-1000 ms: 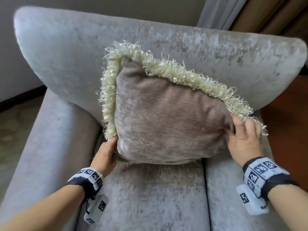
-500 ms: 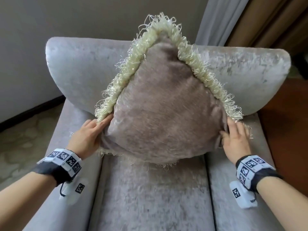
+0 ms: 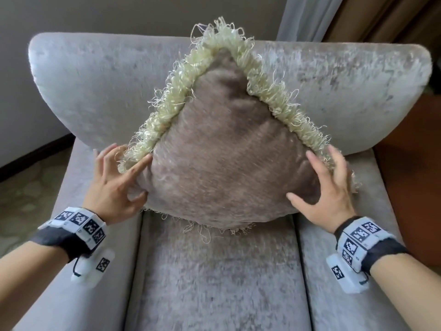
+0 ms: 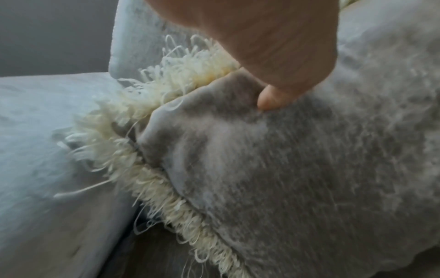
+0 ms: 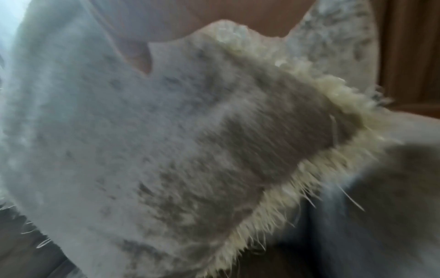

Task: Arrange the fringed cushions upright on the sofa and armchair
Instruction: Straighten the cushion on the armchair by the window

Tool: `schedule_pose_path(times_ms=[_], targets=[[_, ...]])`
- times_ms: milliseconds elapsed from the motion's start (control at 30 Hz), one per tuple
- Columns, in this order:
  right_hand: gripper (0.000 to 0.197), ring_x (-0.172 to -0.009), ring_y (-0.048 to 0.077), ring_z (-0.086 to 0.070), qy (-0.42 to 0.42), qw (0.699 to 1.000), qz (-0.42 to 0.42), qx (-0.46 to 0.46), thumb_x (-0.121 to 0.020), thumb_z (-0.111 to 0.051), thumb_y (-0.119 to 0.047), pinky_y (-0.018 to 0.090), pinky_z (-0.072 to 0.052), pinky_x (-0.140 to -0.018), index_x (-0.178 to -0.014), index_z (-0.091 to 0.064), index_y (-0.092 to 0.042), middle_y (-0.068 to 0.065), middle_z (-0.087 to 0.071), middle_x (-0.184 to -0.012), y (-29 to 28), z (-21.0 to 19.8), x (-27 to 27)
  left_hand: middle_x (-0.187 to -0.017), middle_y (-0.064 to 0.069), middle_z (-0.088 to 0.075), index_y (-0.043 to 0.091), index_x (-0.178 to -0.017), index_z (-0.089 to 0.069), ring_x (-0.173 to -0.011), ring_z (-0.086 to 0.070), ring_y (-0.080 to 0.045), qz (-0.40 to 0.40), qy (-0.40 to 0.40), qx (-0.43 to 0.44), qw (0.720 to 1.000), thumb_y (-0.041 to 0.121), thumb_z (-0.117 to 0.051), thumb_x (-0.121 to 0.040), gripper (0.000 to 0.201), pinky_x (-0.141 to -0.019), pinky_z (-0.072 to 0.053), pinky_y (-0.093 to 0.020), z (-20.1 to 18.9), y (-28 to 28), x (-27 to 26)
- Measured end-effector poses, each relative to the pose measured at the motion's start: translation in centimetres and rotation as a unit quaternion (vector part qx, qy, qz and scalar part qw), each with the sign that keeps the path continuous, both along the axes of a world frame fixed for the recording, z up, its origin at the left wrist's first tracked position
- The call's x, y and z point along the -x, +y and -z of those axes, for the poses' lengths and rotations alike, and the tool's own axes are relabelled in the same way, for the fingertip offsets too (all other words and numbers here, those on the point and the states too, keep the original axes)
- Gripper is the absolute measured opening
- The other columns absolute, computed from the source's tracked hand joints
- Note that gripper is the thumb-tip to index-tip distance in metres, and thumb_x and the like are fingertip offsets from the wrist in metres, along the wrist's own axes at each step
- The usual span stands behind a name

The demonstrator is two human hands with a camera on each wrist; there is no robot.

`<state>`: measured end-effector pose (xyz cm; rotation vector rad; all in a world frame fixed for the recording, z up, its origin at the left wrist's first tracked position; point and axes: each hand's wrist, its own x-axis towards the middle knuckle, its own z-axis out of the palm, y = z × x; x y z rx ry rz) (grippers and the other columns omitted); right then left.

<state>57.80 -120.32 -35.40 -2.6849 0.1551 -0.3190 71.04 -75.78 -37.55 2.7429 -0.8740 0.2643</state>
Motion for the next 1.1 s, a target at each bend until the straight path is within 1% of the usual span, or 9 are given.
schedule_pose_path(times_ms=[100, 167, 233, 433, 567, 733, 867, 967, 1100], targets=[[0.112, -0.148, 0.034, -0.006, 0.150, 0.988, 0.004, 0.027, -0.055, -0.059, -0.088, 0.051, -0.012, -0.120, -0.141, 0.008, -0.063, 0.009, -0.004, -0.160, 0.5, -0.6, -1.6, -0.131, -0.028, -0.042, 0.022, -0.150, -0.026, -0.130, -0.030, -0.039, 0.028, 0.127, -0.018, 0.991, 0.055, -0.066, -0.061, 0.103, -0.103, -0.036, -0.059, -0.5, -1.2, -1.3], [0.117, -0.148, 0.033, -0.005, 0.191, 0.981, 0.010, 0.030, -0.047, -0.055, -0.089, 0.051, -0.012, -0.120, -0.133, 0.021, -0.068, 0.008, -0.001, -0.161, 0.4, -0.3, -2.2, -0.120, -0.021, -0.051, 0.021, -0.153, -0.016, -0.106, -0.044, -0.034, 0.019, 0.185, -0.054, 0.981, 0.067, -0.072, -0.055, 0.121, -0.091, -0.046, -0.048, -0.1, -1.8, -2.1], [0.123, -0.147, 0.033, -0.008, 0.198, 0.980, 0.015, 0.020, -0.048, -0.067, -0.082, 0.050, -0.014, -0.119, -0.130, 0.024, -0.069, 0.011, -0.003, -0.159, 0.4, 0.0, -2.5, -0.121, -0.017, -0.052, 0.029, -0.153, -0.012, -0.099, -0.050, -0.035, 0.002, 0.211, -0.056, 0.976, 0.071, -0.080, -0.044, 0.135, -0.085, -0.049, -0.046, 0.6, -2.2, -2.7], [0.120, -0.124, 0.036, -0.038, 0.120, 0.993, 0.022, -0.003, -0.062, -0.082, -0.057, 0.048, -0.031, -0.111, -0.143, 0.006, -0.059, 0.011, -0.035, -0.127, 0.4, 1.7, -2.2, -0.109, -0.022, -0.056, 0.039, -0.146, -0.015, -0.091, -0.060, -0.044, 0.003, 0.166, -0.029, 0.986, 0.033, -0.087, -0.058, 0.113, -0.072, -0.053, -0.049, 1.3, -2.6, -2.1], [0.109, -0.111, 0.035, -0.047, 0.079, 0.997, 0.010, -0.021, -0.072, -0.081, -0.041, 0.048, -0.043, -0.099, -0.143, -0.001, -0.059, 0.009, -0.039, -0.116, 1.0, 1.4, -1.3, -0.105, -0.020, -0.061, 0.036, -0.145, -0.022, -0.083, -0.064, -0.042, 0.029, 0.122, -0.003, 0.992, 0.034, -0.062, -0.068, 0.087, -0.064, -0.054, -0.046, 0.0, -2.2, -0.4], [0.102, -0.096, 0.035, -0.052, 0.050, 0.998, 0.003, -0.022, -0.077, -0.079, -0.029, 0.045, -0.051, -0.079, -0.141, -0.006, -0.059, 0.009, -0.038, -0.108, 1.2, -1.1, -0.3, -0.089, -0.016, -0.058, 0.039, -0.145, -0.022, -0.072, -0.062, -0.040, 0.024, 0.110, 0.009, 0.994, 0.018, -0.054, -0.062, 0.092, -0.059, -0.053, -0.043, -2.6, -2.0, 1.5], [0.107, -0.098, 0.032, -0.052, 0.041, 0.999, -0.004, -0.021, -0.076, -0.080, -0.031, 0.041, -0.050, -0.079, -0.141, -0.002, -0.064, 0.007, -0.040, -0.110, 0.4, -3.3, 0.0, -0.088, -0.011, -0.056, 0.034, -0.147, -0.026, -0.068, -0.061, -0.039, 0.028, 0.089, 0.008, 0.996, 0.006, -0.066, -0.060, 0.099, -0.057, -0.053, -0.041, -5.3, -1.9, 1.7], [0.102, -0.102, 0.030, -0.049, 0.045, 0.999, -0.002, -0.013, -0.076, -0.080, -0.031, 0.041, -0.049, -0.082, -0.143, -0.008, -0.057, 0.007, -0.040, -0.113, -0.1, -3.7, -0.4, -0.083, -0.008, -0.051, 0.043, -0.148, -0.017, -0.065, -0.058, -0.037, 0.022, 0.093, -0.007, 0.995, 0.004, -0.074, -0.062, 0.111, -0.055, -0.051, -0.040, -5.7, -1.8, 1.1], [0.101, -0.110, 0.034, -0.044, 0.089, 0.996, 0.017, 0.009, -0.077, -0.078, -0.036, 0.050, -0.044, -0.096, -0.146, -0.006, -0.055, 0.006, -0.039, -0.118, -0.4, -1.6, -1.4, -0.080, -0.002, -0.044, 0.058, -0.143, -0.002, -0.066, -0.056, -0.035, -0.007, 0.122, -0.013, 0.992, 0.009, -0.072, -0.068, 0.114, -0.055, -0.051, -0.040, -3.2, -2.9, 0.0]])
